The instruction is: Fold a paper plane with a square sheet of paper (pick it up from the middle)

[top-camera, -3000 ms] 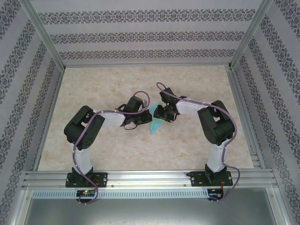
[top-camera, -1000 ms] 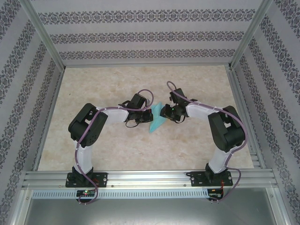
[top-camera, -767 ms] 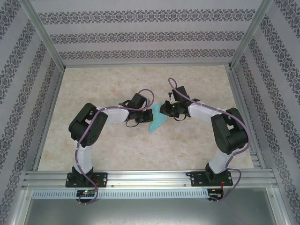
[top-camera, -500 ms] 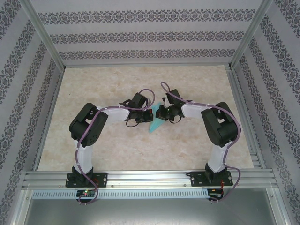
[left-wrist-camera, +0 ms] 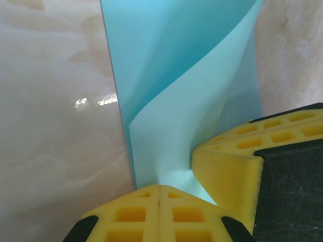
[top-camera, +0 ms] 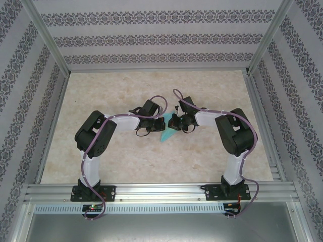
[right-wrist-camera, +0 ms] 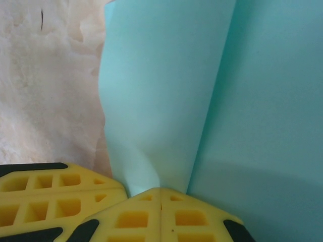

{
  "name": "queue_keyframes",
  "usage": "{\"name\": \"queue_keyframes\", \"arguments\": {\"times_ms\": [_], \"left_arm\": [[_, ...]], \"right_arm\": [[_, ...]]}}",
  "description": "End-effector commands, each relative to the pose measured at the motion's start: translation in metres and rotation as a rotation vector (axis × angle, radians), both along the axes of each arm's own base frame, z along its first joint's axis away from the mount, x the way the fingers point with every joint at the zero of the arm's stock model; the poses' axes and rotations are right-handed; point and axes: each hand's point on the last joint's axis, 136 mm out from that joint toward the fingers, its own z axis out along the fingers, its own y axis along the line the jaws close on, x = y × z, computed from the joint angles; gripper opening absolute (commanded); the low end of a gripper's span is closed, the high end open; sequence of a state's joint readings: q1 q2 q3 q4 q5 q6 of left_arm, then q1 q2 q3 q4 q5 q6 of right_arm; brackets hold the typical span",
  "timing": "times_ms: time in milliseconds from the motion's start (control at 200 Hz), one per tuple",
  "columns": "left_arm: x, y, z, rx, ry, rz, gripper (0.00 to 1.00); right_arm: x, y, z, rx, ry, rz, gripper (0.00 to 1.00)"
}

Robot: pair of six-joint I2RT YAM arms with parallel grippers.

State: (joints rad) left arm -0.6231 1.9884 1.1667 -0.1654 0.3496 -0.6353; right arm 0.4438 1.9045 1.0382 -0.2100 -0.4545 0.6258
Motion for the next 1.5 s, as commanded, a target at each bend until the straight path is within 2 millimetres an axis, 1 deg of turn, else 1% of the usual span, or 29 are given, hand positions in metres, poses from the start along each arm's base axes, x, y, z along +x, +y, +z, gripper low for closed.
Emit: {"name": "queue_keyframes", "arguments": {"times_ms": [0, 55, 105, 160, 200, 295, 350, 485, 545, 629, 674, 784, 824, 864, 929, 1034, 1289, 1349, 1499], "left_arm": [[-0.026, 0.024, -0.044, 0.154, 0.114, 0.0, 0.0], [-0.026, 0.023, -0.045, 0.152, 0.117, -0.002, 0.0], [-0.026, 0.023, -0.046, 0.152, 0.119, 0.0, 0.0], [-0.026, 0.023, -0.045, 0.152, 0.117, -0.001, 0.0], [-0.026, 0.023, -0.045, 0.152, 0.117, 0.001, 0.0], [-0.028, 0.023, -0.046, 0.153, 0.12, 0.0, 0.0], [-0.028, 0.022, -0.047, 0.153, 0.122, -0.002, 0.0], [-0.03, 0.022, -0.047, 0.152, 0.126, 0.0, 0.0], [-0.03, 0.023, -0.048, 0.156, 0.127, 0.001, 0.0], [-0.032, 0.024, -0.049, 0.161, 0.128, -0.002, 0.0], [-0.033, 0.025, -0.05, 0.161, 0.126, -0.013, 0.0], [-0.036, 0.028, -0.055, 0.177, 0.131, -0.023, 0.0], [-0.038, 0.029, -0.057, 0.183, 0.136, -0.026, 0.0], [-0.039, 0.03, -0.058, 0.187, 0.139, -0.031, 0.0], [-0.04, 0.031, -0.059, 0.198, 0.137, -0.037, 0.0], [-0.043, 0.035, -0.062, 0.221, 0.141, -0.043, 0.0], [-0.045, 0.038, -0.064, 0.242, 0.145, -0.053, 0.0], [-0.046, 0.038, -0.064, 0.242, 0.145, -0.056, 0.0], [-0.047, 0.039, -0.065, 0.247, 0.147, -0.059, 0.0]], "right_arm": [[0.002, -0.013, 0.007, -0.076, -0.008, -0.024, 0.05], [0.008, 0.001, 0.022, -0.043, -0.035, -0.009, 0.05], [0.012, 0.011, 0.03, -0.022, -0.046, -0.003, 0.05], [0.015, 0.018, 0.029, -0.014, -0.041, 0.003, 0.05], [0.016, 0.018, 0.023, -0.022, -0.027, -0.002, 0.05], [0.015, 0.013, 0.006, -0.038, 0.01, -0.02, 0.05], [0.013, 0.008, -0.001, -0.041, 0.017, -0.032, 0.05], [0.007, -0.007, -0.015, -0.063, 0.029, -0.055, 0.05], [0.002, -0.017, -0.025, -0.083, 0.045, -0.064, 0.04], [0.003, -0.03, -0.033, -0.087, 0.054, -0.086, 0.04], [0.007, -0.03, -0.03, -0.056, 0.052, -0.097, 0.04], [0.024, -0.013, 0.002, 0.019, -0.027, -0.079, 0.05], [0.029, -0.008, 0.011, 0.034, -0.049, -0.07, 0.05], [0.034, -0.005, 0.015, 0.04, -0.06, -0.068, 0.05], [0.04, -0.006, 0.014, 0.038, -0.067, -0.071, 0.05], [0.049, -0.014, 0.003, 0.036, -0.054, -0.097, 0.05], [0.062, -0.04, -0.014, -0.022, -0.049, -0.162, 0.04], [0.066, -0.043, -0.012, -0.019, -0.054, -0.17, 0.04], [0.076, -0.031, 0.016, 0.041, -0.115, -0.149, 0.04]]}}
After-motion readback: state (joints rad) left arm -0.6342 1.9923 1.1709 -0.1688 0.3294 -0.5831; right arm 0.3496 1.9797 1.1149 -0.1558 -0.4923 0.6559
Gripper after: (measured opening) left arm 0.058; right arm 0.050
